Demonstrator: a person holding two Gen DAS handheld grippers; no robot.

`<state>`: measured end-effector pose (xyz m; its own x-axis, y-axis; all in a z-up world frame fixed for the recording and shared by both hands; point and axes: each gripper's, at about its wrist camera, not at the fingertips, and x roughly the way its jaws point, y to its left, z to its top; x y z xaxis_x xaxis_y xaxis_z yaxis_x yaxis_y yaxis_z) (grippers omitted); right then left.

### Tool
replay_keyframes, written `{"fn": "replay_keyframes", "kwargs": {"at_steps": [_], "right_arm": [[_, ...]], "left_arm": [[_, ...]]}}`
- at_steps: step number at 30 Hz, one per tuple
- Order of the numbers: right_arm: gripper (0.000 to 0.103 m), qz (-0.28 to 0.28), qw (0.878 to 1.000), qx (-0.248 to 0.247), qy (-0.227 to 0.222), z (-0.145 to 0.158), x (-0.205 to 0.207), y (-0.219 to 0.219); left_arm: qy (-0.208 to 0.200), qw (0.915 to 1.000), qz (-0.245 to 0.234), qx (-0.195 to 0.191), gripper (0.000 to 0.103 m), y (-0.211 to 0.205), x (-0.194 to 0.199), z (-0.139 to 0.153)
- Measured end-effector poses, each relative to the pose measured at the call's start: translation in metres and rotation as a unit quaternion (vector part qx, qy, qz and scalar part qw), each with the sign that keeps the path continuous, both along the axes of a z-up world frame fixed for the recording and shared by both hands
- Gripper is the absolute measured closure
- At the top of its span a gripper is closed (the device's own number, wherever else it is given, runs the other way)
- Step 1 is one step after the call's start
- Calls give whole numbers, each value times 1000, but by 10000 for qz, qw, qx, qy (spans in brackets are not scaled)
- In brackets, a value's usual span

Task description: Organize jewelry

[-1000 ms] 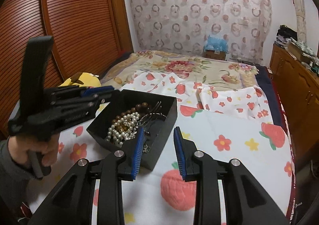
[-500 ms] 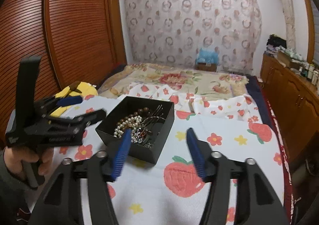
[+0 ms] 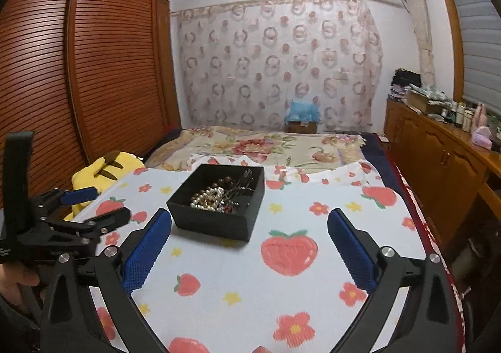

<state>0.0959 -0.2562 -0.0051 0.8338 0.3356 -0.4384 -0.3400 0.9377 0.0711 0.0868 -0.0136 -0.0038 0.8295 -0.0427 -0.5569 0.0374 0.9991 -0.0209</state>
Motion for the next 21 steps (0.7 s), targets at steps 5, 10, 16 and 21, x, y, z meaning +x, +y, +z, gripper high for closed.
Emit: {"fn": "replay_keyframes", "kwargs": {"at_steps": [5, 10, 16, 21], "right_arm": [[2, -110, 9998, 161, -75, 2, -14, -8], [2, -173, 9996, 122, -194, 4, -21, -9], [2, -191, 9995, 114, -215, 6, -24, -8], [2, -195, 9995, 118, -210, 6, -26, -9]], "left_arm": [[-47, 10000, 69, 34, 8, 2, -19, 3], [-122, 9998, 102, 81, 8, 3, -32, 6], [-160, 9998, 91, 120, 8, 1, -35, 7], [-170, 9997, 86, 140, 8, -1, -37, 8]]}}
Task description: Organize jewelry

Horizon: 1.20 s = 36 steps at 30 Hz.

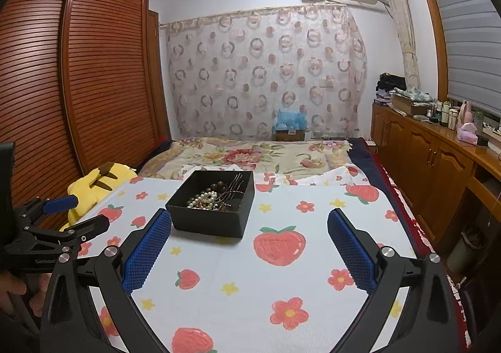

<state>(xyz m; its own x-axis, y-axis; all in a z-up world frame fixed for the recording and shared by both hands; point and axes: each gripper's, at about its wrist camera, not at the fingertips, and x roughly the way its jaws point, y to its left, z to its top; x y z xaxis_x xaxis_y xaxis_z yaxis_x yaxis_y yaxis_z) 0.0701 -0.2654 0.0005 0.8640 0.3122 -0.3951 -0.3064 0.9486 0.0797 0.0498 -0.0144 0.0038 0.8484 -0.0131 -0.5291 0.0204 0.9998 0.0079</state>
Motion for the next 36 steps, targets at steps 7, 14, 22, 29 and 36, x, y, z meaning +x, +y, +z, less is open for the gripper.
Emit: {"fn": "replay_keyframes", "kwargs": {"at_steps": [7, 14, 22, 29, 36], "right_arm": [[2, 6, 10000, -8, 8, 1, -1, 0], [2, 6, 10000, -11, 10, 1, -2, 0], [2, 25, 10000, -15, 7, -2, -3, 2], [2, 23, 10000, -23, 22, -3, -5, 3], [2, 24, 10000, -16, 24, -3, -4, 3]], "left_arm": [[-7, 10000, 0, -8, 8, 0, 0, 0], [-13, 10000, -18, -6, 8, 0, -1, 1], [-46, 10000, -22, -2, 8, -2, -4, 3], [-76, 10000, -26, -14, 8, -4, -6, 8], [-142, 9999, -10, -43, 8, -3, -10, 14]]}}
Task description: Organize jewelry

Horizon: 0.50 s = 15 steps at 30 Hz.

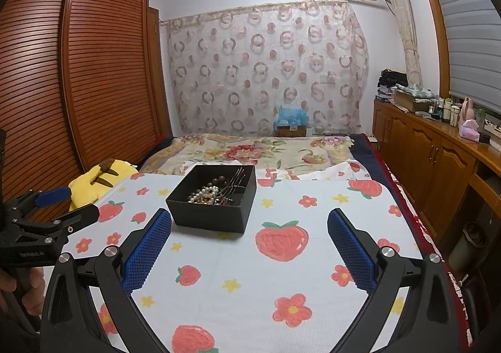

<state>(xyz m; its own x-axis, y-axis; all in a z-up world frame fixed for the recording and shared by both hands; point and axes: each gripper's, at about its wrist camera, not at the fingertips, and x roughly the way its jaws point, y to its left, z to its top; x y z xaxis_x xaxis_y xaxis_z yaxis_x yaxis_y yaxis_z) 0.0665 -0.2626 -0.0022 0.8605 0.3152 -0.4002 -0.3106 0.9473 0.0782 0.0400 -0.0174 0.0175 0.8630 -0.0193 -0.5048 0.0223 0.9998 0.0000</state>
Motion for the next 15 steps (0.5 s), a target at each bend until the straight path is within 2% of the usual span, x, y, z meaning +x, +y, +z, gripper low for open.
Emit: {"fn": "replay_keyframes", "kwargs": {"at_steps": [15], "right_arm": [[2, 0, 10000, 9, -9, 1, -1, 0]], "left_arm": [[-92, 10000, 9, -16, 8, 0, -5, 3]]}}
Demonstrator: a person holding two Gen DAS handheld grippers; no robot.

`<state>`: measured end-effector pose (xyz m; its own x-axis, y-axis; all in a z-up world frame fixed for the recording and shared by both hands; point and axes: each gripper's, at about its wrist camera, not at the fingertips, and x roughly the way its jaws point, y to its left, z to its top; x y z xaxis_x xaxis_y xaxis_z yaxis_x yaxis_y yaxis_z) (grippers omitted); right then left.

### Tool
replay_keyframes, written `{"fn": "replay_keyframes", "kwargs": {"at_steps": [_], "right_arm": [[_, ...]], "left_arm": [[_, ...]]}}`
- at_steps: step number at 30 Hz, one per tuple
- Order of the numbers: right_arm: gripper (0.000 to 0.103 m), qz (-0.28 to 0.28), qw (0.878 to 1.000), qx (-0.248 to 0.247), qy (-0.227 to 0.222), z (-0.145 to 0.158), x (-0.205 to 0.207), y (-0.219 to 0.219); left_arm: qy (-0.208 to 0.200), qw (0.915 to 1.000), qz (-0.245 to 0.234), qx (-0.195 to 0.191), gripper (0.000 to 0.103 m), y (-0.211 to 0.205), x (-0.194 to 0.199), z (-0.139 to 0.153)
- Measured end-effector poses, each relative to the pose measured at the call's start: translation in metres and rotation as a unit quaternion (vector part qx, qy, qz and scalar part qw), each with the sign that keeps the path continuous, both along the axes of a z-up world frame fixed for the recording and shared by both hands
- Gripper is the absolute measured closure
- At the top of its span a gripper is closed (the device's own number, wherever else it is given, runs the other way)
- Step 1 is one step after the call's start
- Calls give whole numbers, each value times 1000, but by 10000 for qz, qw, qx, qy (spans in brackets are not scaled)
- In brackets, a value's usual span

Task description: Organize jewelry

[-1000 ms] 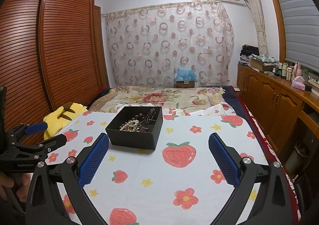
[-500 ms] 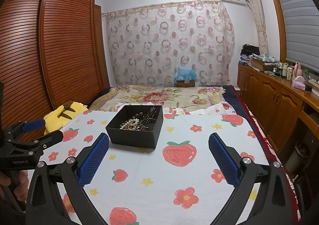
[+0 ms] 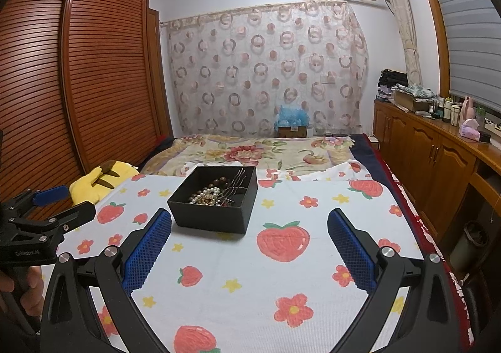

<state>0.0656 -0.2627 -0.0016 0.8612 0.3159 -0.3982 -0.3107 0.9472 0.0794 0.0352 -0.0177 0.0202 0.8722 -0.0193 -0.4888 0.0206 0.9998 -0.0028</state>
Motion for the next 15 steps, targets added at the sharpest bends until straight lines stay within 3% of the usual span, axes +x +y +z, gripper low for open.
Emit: {"fn": "replay_keyframes", "kwargs": {"at_steps": [15], "right_arm": [[2, -1, 10000, -3, 6, -2, 2, 3]], "left_arm": [[-13, 10000, -12, 2, 8, -2, -1, 1]]}}
